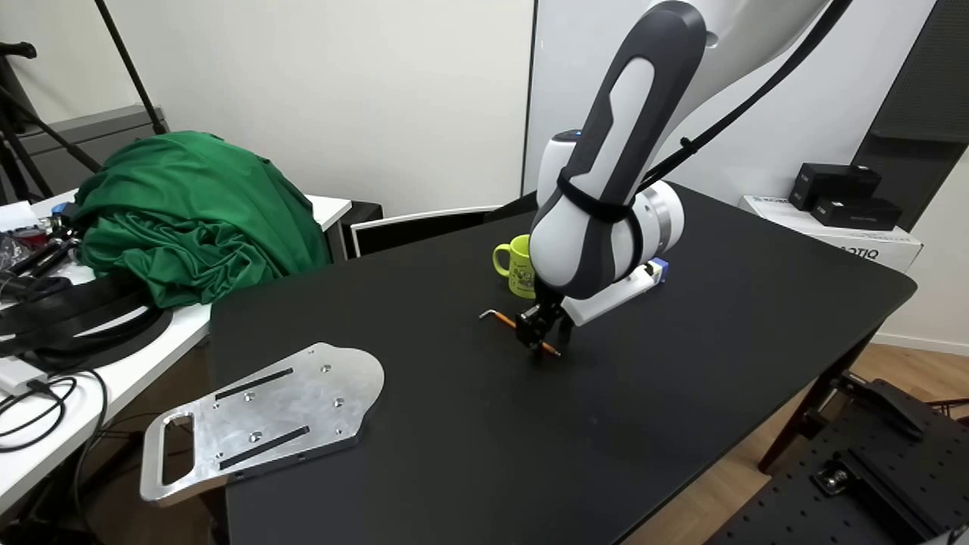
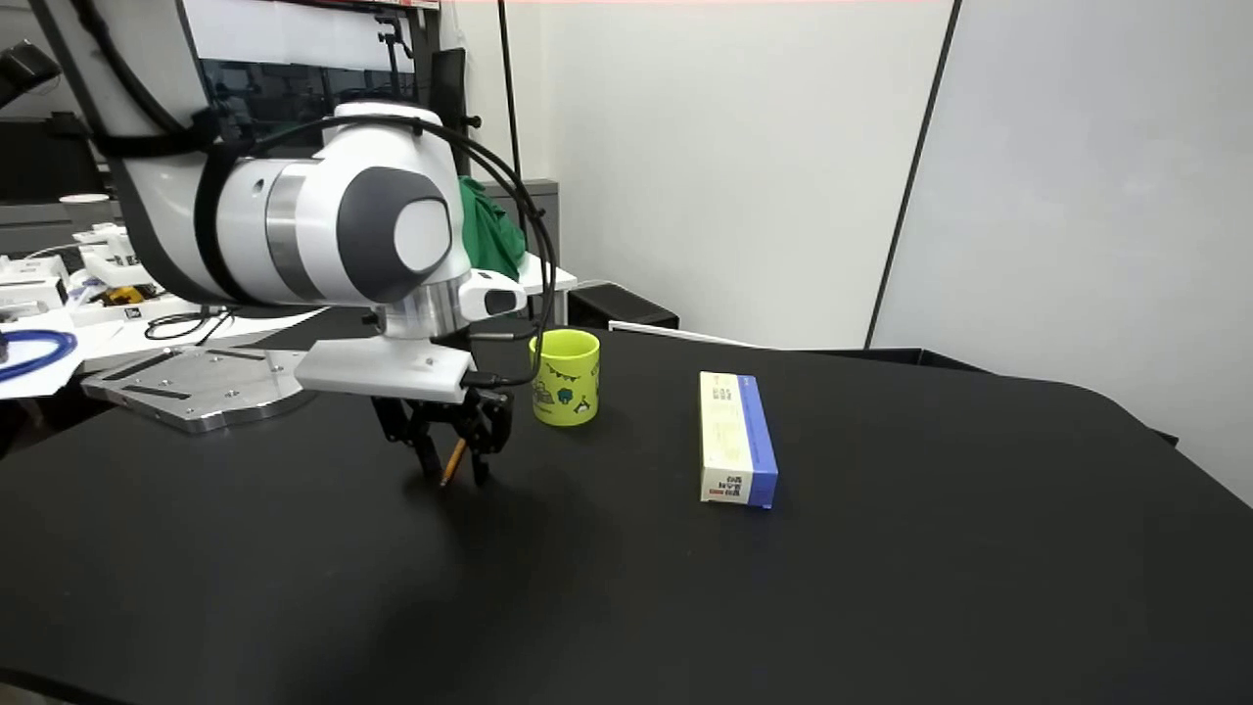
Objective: Put the wrench inside the yellow mug
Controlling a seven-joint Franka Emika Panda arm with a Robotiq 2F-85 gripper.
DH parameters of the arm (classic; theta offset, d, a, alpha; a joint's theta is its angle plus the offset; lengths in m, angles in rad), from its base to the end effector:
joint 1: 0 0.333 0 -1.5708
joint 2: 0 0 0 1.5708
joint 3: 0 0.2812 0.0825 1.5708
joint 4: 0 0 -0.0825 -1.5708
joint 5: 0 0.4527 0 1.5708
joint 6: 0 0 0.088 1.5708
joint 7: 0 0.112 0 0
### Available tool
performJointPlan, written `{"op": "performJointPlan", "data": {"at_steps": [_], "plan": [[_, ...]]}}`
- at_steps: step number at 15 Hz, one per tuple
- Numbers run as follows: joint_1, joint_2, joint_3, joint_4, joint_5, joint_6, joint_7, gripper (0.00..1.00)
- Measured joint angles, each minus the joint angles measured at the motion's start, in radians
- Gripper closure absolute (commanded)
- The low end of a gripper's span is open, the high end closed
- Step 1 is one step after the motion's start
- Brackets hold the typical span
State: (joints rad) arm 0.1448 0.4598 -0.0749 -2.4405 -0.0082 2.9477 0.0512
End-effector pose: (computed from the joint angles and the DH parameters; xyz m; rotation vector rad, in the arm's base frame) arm 0.4799 0.0275 0.0215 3.1083 0.0548 0.0786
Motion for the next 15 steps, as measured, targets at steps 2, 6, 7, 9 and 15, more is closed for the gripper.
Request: {"op": "performJointPlan", "data": {"at_steps": [2,6,7,9,15], "plan": [[0.02,-0.002,-0.022,0.0,-0.012,0.0,0.013,0.86],[0.032,-0.003,-0.053,0.0,-0.014,-0.003,0.027,0.96],[0.032,-0.004,-0.054,0.002,-0.013,-0.013,0.036,0.96],[0.027,-0.006,-0.05,0.017,-0.002,-0.068,0.05,0.96],[-0.104,-0.025,0.086,0.122,0.187,-0.423,0.042,0.96]]}}
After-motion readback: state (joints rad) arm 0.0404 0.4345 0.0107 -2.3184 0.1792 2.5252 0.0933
